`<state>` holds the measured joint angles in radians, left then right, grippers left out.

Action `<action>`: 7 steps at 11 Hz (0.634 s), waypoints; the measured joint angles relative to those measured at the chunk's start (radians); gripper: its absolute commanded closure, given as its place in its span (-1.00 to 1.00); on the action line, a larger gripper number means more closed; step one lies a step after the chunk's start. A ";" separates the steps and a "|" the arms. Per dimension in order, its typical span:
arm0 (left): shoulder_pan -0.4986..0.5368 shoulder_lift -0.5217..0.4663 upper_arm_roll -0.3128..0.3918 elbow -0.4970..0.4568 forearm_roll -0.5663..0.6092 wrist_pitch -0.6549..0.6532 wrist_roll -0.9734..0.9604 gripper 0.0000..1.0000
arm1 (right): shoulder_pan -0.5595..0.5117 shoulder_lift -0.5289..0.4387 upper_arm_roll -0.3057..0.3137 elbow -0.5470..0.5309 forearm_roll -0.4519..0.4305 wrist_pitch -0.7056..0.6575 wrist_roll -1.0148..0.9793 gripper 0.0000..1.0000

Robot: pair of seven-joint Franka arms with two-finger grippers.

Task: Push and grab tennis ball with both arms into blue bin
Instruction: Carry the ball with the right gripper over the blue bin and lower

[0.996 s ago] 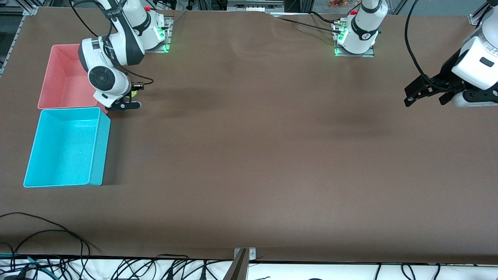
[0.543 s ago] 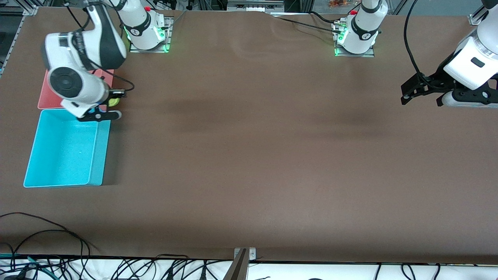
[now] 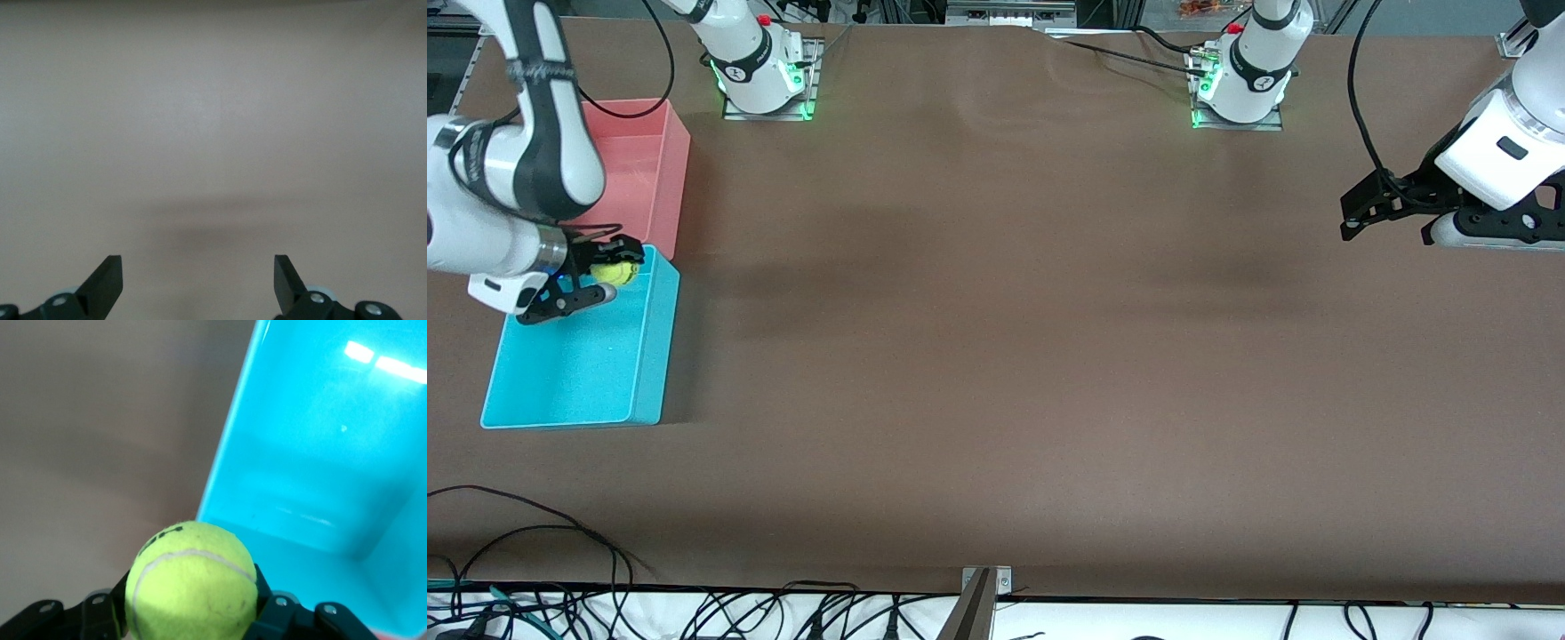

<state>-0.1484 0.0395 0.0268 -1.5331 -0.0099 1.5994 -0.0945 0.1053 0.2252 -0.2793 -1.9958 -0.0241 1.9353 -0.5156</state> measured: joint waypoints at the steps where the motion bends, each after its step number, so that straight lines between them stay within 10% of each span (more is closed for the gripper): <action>1: 0.000 0.001 0.000 0.000 0.000 -0.001 0.000 -1.00 | -0.034 0.056 -0.003 0.037 0.044 0.005 -0.086 0.26; 7: -0.001 0.012 -0.001 0.000 0.000 -0.002 0.000 -1.00 | -0.127 0.235 -0.021 0.126 0.214 0.005 -0.414 0.20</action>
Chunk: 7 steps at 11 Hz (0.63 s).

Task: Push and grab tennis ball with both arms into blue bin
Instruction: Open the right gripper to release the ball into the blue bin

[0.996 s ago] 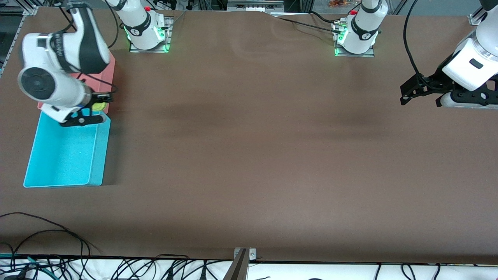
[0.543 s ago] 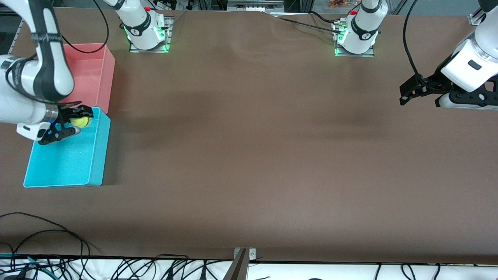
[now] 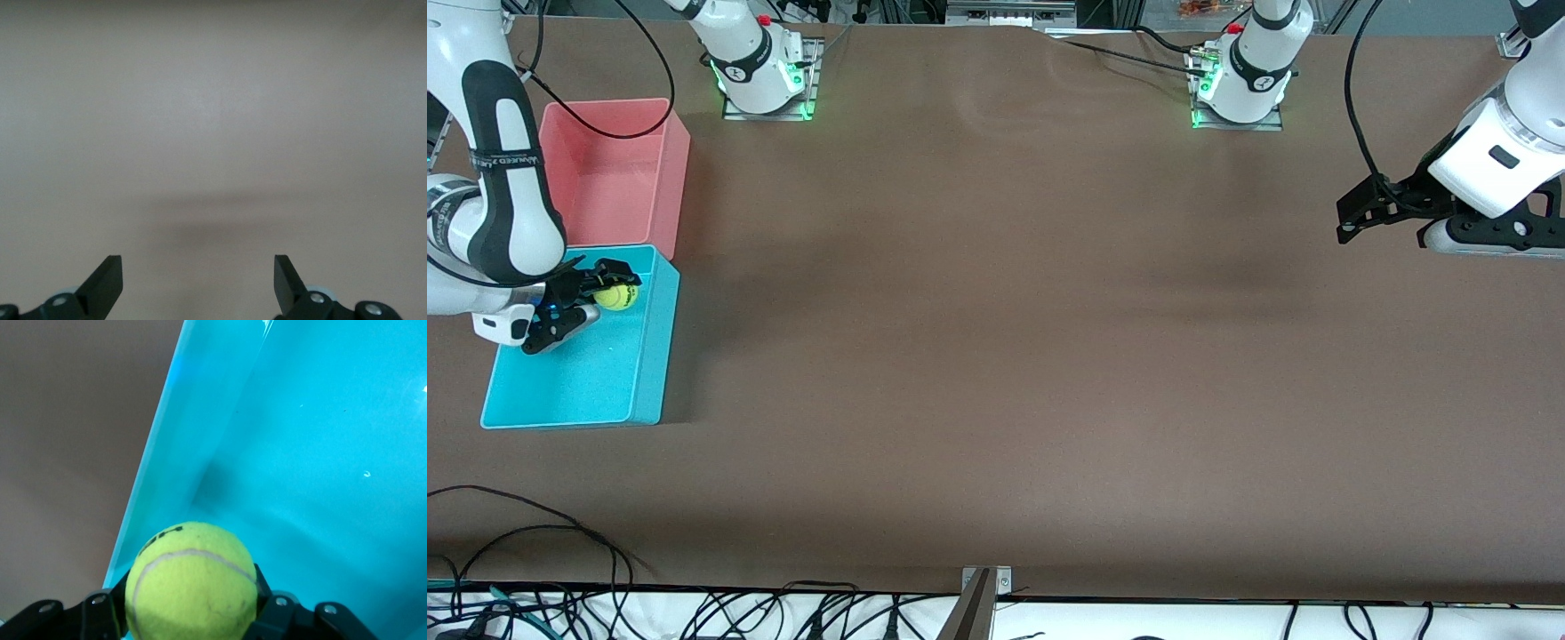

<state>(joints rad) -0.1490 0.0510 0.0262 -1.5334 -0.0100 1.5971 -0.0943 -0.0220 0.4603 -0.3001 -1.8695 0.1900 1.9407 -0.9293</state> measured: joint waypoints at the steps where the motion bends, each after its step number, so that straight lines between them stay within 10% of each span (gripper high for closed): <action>1: 0.000 0.003 0.000 0.000 0.000 0.000 0.000 -1.00 | 0.000 0.005 -0.005 0.000 0.000 -0.002 -0.036 0.18; 3: 0.000 0.007 0.000 0.000 0.000 0.000 0.000 -1.00 | -0.003 0.027 -0.015 -0.002 0.000 -0.008 -0.094 -1.00; 7: 0.000 0.008 0.000 0.000 0.000 0.000 0.000 -1.00 | -0.006 0.056 -0.019 -0.002 0.001 -0.008 -0.109 -1.00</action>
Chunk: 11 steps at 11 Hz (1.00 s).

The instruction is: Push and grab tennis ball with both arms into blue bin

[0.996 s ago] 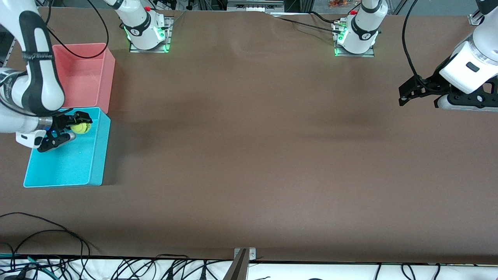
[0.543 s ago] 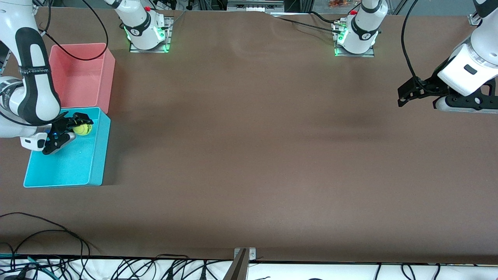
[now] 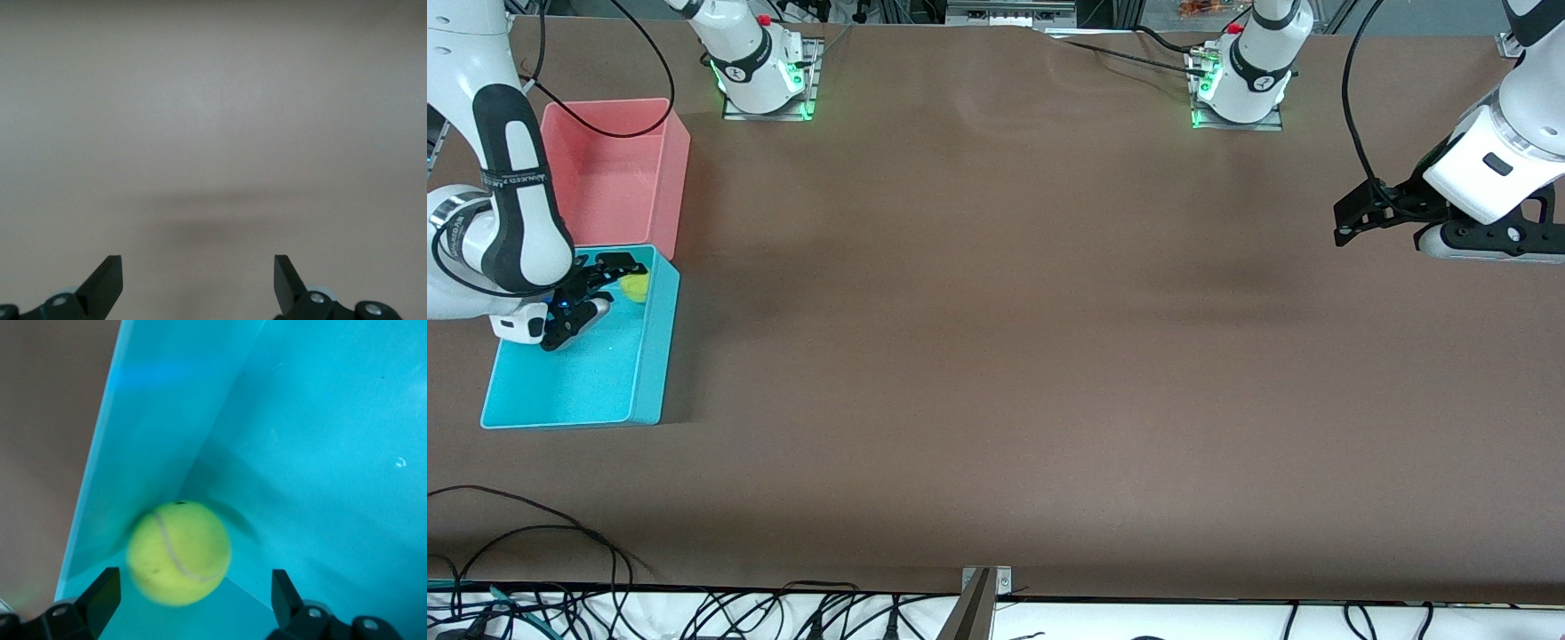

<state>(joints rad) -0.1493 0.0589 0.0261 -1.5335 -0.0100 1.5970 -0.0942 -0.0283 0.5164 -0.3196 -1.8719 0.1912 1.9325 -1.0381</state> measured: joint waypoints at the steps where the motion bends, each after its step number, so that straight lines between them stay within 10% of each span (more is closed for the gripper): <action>1: 0.000 0.000 0.001 0.000 0.000 0.000 0.000 -1.00 | 0.000 0.000 0.000 0.001 0.000 -0.001 0.000 -1.00; 11: 0.000 0.000 0.001 0.000 0.000 -0.001 0.008 -1.00 | 0.091 -0.178 0.016 0.139 -0.061 -0.254 0.403 -1.00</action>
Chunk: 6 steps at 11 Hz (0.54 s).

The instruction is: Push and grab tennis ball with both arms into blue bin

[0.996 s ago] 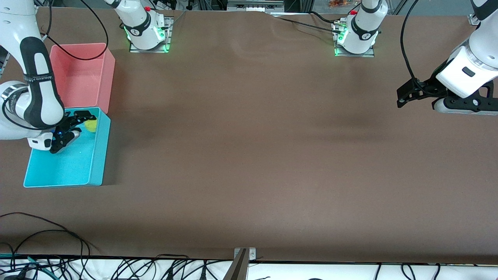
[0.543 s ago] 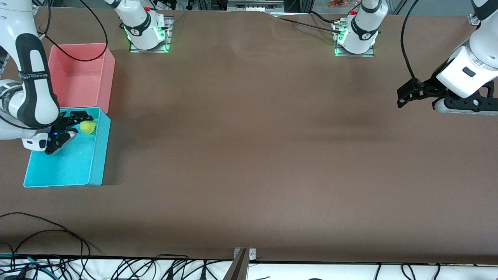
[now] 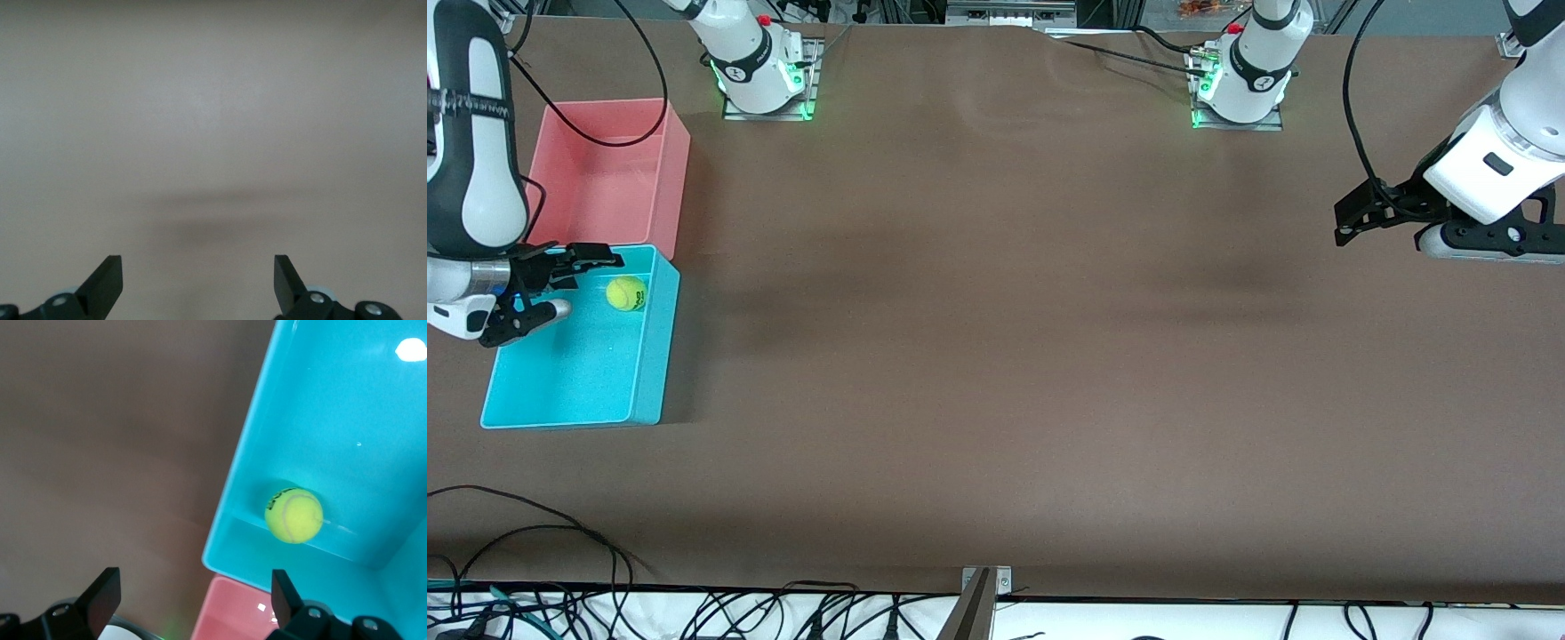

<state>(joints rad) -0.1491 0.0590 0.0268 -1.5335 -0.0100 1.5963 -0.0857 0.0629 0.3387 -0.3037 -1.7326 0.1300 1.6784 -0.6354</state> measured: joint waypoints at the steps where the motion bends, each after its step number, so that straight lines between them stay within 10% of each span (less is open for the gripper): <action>1: 0.000 0.000 0.000 0.000 0.000 -0.003 0.002 -1.00 | 0.011 -0.029 0.032 0.011 -0.022 -0.011 0.088 -1.00; 6: 0.001 0.000 0.002 0.000 0.000 -0.008 0.008 -1.00 | 0.021 -0.188 0.243 0.070 -0.176 -0.016 0.462 -1.00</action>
<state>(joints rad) -0.1483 0.0590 0.0287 -1.5335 -0.0100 1.5880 -0.0778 0.0836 0.1511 -0.0611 -1.6621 -0.0460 1.6622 -0.1730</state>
